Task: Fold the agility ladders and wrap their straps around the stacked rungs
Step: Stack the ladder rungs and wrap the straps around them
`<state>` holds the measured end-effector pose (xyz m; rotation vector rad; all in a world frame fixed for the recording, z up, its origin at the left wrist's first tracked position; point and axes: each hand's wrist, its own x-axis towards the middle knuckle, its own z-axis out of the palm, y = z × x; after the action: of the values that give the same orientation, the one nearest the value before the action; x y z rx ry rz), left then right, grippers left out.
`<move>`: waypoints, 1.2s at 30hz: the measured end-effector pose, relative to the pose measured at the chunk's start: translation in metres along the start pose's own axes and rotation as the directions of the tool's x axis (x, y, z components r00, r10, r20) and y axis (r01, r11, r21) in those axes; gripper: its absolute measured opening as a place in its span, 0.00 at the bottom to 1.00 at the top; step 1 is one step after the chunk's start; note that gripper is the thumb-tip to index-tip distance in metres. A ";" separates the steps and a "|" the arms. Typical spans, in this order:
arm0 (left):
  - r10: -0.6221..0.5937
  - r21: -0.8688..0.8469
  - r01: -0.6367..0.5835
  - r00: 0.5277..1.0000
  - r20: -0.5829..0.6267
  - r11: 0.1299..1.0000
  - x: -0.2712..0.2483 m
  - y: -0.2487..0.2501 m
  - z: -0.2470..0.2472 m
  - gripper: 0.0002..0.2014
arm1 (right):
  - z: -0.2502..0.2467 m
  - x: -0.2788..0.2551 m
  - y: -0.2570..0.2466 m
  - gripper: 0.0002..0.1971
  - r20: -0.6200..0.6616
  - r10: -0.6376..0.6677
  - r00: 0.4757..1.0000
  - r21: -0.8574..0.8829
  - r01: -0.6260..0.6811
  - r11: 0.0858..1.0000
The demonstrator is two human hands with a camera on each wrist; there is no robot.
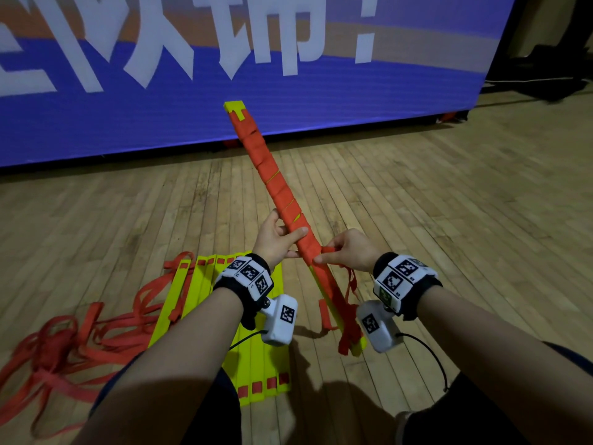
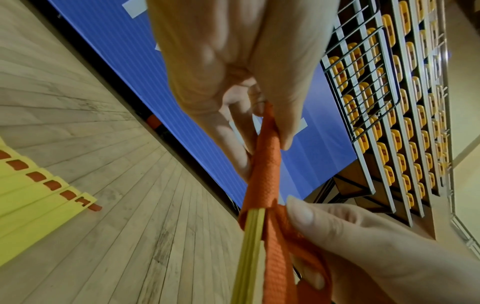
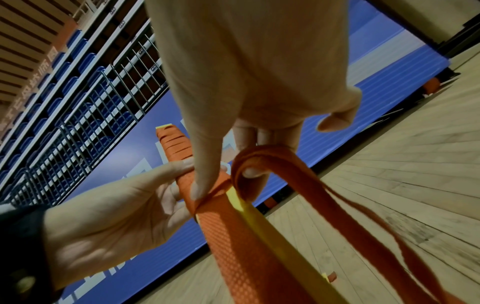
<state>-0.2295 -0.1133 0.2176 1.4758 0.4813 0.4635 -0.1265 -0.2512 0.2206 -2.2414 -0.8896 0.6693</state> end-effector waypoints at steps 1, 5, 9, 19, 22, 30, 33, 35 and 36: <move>-0.005 -0.008 0.005 1.000 0.001 1.000 0.000 0.000 0.000 0.17 | 0.001 0.001 0.000 0.19 -0.010 0.012 1.000 -0.015 -0.012 1.000; -0.030 -0.020 0.030 0.999 0.018 0.999 0.000 0.001 0.001 0.18 | 0.003 -0.001 -0.002 0.20 -0.041 0.059 0.997 -0.114 -0.064 0.991; -0.067 -0.057 0.073 0.993 0.093 0.996 0.001 0.003 -0.003 0.15 | 0.000 -0.001 -0.002 0.17 -0.038 0.034 0.999 -0.031 -0.035 0.999; -0.075 -0.030 0.081 0.983 0.169 0.996 0.002 0.004 -0.005 0.09 | -0.002 -0.004 -0.004 0.14 0.037 -0.004 0.999 0.014 0.003 1.000; -0.088 -0.058 0.097 0.986 0.145 0.994 0.001 0.005 -0.003 0.09 | -0.002 -0.011 -0.009 0.13 0.075 -0.042 0.996 0.045 0.039 0.998; -0.108 -0.052 0.113 0.989 0.101 0.992 0.001 0.006 -0.002 0.09 | -0.003 -0.011 -0.008 0.08 0.094 -0.086 0.992 0.127 0.074 0.989; -0.116 -0.047 0.123 0.984 0.132 0.991 0.001 0.005 -0.002 0.11 | -0.003 -0.010 -0.006 0.08 0.092 -0.084 0.992 0.140 0.070 0.988; -0.112 -0.047 0.120 0.983 0.145 0.992 0.000 0.005 -0.001 0.10 | -0.002 -0.009 -0.005 0.10 0.092 -0.079 0.993 0.130 0.066 0.989; -0.111 -0.044 0.118 0.984 0.137 0.992 -0.001 0.005 0.000 0.11 | -0.001 -0.009 -0.006 0.11 0.096 -0.076 0.992 0.125 0.064 0.990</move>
<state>-0.2302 -0.1137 0.2225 1.4105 0.4418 0.2814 -0.1339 -0.2546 0.2272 -2.0744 -0.9462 0.7881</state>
